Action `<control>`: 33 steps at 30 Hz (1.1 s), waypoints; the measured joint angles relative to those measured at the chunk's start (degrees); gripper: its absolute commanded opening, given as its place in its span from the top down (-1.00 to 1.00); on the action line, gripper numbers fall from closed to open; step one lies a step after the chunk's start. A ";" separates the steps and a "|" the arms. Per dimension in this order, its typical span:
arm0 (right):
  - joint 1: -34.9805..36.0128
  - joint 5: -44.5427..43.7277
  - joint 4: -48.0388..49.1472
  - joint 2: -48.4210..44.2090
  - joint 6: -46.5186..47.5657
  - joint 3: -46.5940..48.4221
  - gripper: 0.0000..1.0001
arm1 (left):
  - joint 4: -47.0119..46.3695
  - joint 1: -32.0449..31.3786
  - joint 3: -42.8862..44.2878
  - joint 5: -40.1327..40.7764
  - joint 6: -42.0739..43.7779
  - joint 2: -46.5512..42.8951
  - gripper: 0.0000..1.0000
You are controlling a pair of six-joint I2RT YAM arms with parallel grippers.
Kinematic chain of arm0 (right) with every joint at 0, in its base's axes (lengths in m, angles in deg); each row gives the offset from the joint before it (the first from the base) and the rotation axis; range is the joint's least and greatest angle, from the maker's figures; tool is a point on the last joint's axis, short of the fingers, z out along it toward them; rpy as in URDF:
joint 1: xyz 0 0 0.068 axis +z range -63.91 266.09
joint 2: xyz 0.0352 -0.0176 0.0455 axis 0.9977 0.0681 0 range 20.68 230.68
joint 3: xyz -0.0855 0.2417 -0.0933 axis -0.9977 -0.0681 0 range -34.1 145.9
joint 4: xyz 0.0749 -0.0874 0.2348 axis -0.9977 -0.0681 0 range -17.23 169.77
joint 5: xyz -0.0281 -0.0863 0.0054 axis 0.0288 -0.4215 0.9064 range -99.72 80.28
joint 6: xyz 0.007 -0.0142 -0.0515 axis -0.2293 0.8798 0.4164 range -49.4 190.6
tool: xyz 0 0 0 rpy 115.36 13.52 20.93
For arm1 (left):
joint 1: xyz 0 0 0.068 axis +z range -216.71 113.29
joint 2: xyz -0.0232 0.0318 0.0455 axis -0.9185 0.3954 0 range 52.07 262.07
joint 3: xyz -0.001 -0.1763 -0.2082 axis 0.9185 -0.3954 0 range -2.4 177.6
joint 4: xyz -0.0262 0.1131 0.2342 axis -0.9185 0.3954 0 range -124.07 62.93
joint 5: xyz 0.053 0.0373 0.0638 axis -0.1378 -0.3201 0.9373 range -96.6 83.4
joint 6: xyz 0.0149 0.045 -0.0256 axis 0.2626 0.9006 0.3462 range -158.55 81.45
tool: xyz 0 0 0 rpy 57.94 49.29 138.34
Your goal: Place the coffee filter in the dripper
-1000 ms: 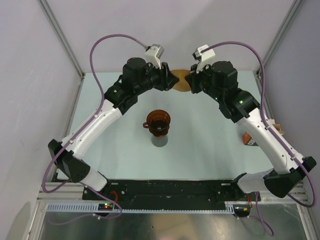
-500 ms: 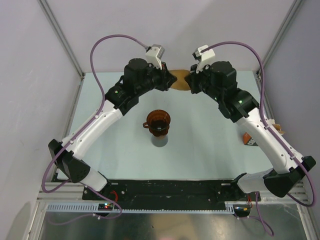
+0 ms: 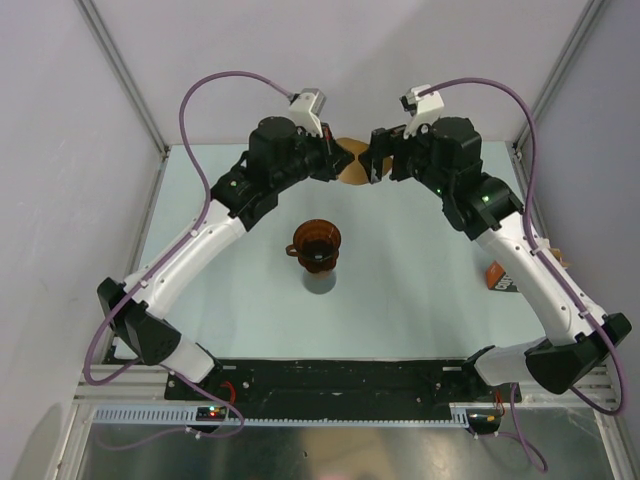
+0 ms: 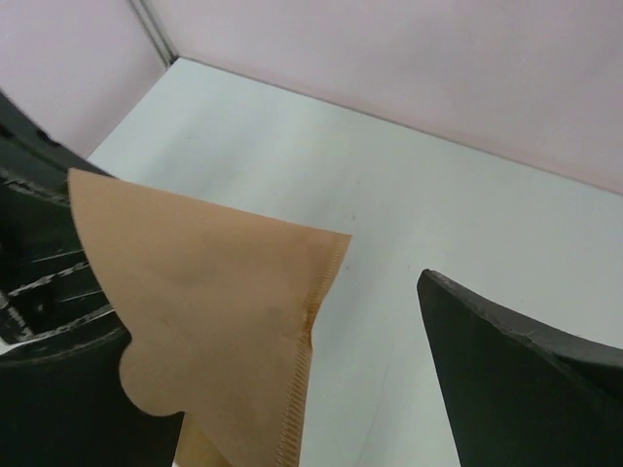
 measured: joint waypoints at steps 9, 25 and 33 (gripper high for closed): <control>-0.17 2.84 0.15 -0.09 2.27 -0.13 -0.20 | 0.00 0.00 0.90 0.70 -3.10 0.87 1.00; -0.66 5.40 0.59 1.53 0.92 -0.09 0.38 | -0.11 -0.85 2.49 0.94 -3.78 2.14 1.00; 0.63 4.24 0.33 2.10 2.47 1.20 0.96 | -0.17 -2.64 2.58 1.99 -2.05 2.47 1.00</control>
